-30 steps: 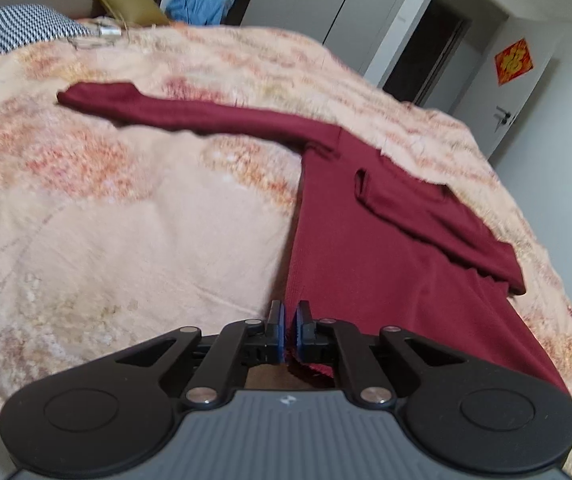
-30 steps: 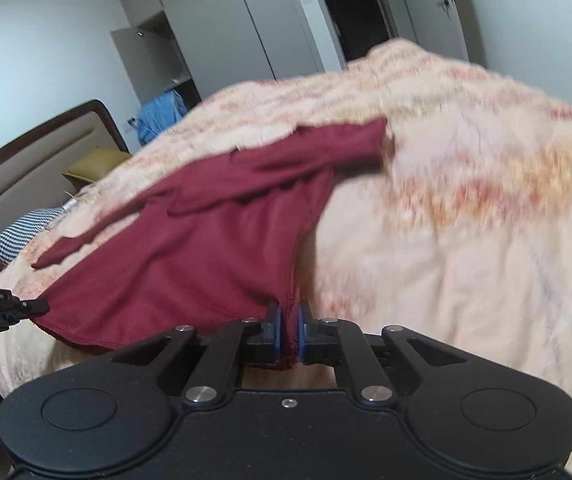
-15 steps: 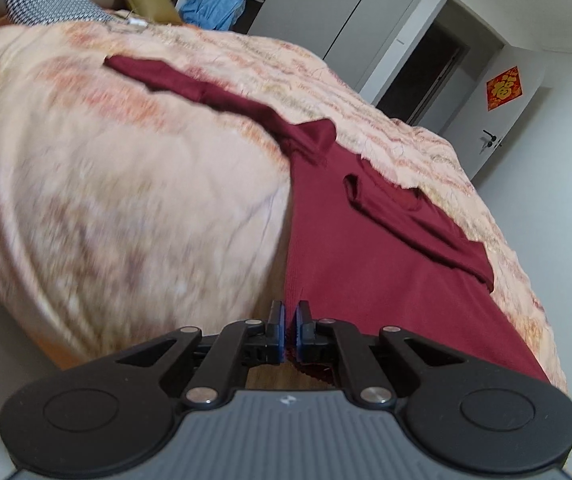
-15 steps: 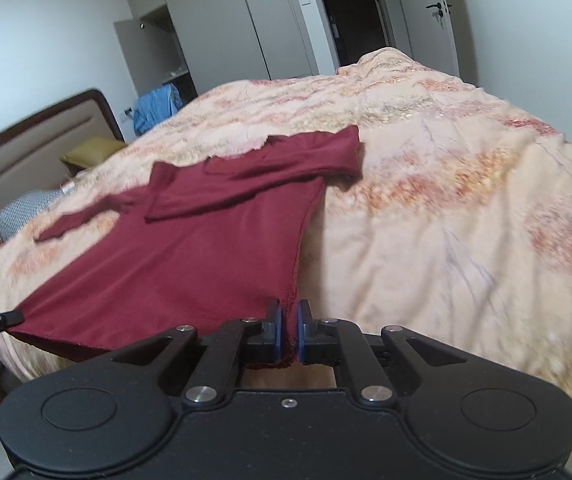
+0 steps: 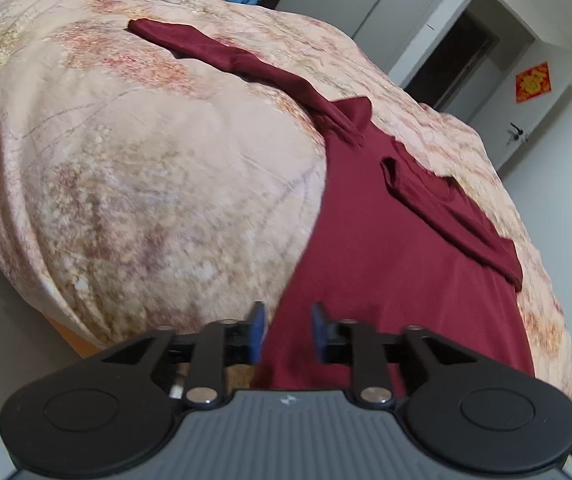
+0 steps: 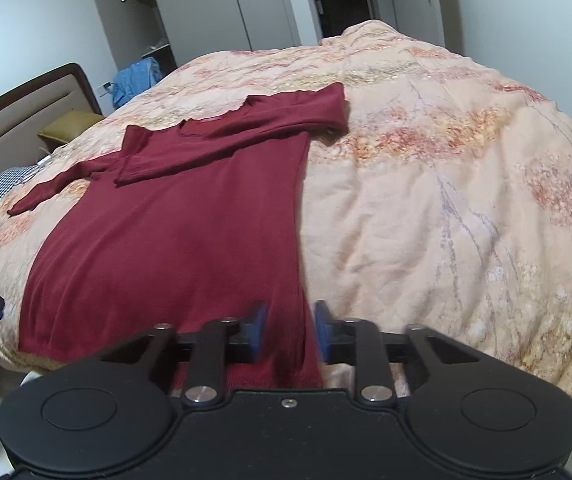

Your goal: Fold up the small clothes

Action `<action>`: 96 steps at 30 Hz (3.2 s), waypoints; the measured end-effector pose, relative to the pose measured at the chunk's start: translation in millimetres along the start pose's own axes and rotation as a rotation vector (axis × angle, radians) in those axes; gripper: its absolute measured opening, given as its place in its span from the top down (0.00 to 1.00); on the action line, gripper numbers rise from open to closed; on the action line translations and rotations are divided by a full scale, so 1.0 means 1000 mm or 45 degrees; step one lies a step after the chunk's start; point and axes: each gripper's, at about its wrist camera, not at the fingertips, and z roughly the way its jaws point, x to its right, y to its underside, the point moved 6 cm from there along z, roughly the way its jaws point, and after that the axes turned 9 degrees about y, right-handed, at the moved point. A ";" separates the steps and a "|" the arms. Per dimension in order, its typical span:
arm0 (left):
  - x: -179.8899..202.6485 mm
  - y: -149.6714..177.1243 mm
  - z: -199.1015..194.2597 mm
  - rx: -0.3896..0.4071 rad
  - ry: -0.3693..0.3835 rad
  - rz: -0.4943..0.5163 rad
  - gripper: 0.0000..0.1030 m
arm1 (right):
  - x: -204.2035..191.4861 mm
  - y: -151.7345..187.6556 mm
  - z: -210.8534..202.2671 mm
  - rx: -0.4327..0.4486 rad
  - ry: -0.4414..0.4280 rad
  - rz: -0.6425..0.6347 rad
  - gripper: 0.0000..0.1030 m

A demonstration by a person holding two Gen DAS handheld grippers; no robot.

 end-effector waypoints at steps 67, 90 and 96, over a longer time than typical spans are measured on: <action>0.058 -0.351 0.056 0.873 -0.008 0.423 0.96 | -0.068 -0.081 0.089 0.152 -0.080 -0.015 0.01; 0.271 -0.091 0.248 0.030 0.343 0.988 0.96 | 0.038 -0.089 0.064 0.217 0.053 0.161 0.01; 0.250 -0.059 0.251 -0.073 0.318 0.951 0.96 | 0.049 -0.086 0.070 0.187 0.051 0.188 0.01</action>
